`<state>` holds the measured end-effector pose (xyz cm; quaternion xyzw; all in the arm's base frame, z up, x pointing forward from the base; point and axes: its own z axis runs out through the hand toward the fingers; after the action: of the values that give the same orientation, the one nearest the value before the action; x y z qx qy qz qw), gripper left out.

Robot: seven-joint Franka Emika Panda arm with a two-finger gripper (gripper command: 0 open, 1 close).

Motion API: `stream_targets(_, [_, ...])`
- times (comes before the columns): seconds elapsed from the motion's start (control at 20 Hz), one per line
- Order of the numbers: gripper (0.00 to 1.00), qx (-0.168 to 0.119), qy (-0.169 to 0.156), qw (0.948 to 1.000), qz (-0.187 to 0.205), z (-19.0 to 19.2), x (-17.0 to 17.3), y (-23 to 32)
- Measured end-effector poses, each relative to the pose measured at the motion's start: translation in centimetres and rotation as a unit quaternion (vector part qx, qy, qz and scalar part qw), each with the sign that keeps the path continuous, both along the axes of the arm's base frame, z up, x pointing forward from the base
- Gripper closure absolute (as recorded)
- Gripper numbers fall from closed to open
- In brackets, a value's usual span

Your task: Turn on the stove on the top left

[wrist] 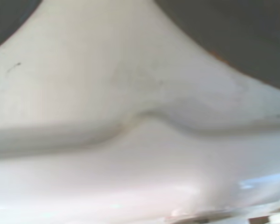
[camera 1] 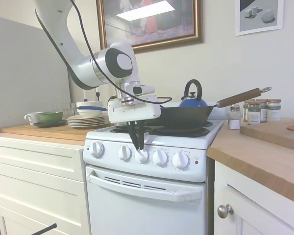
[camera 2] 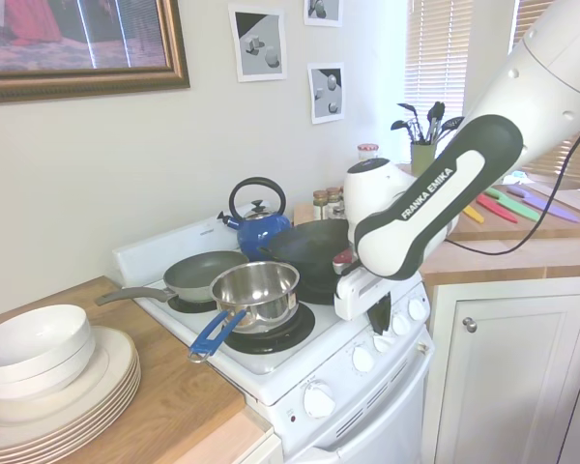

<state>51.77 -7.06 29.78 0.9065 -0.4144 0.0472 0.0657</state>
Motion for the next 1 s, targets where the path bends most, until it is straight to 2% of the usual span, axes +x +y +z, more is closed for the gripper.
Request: stream_targets(1.0, [1.00,0.005,0.002,1.0000,-0.005,-0.27,-0.01,0.04])
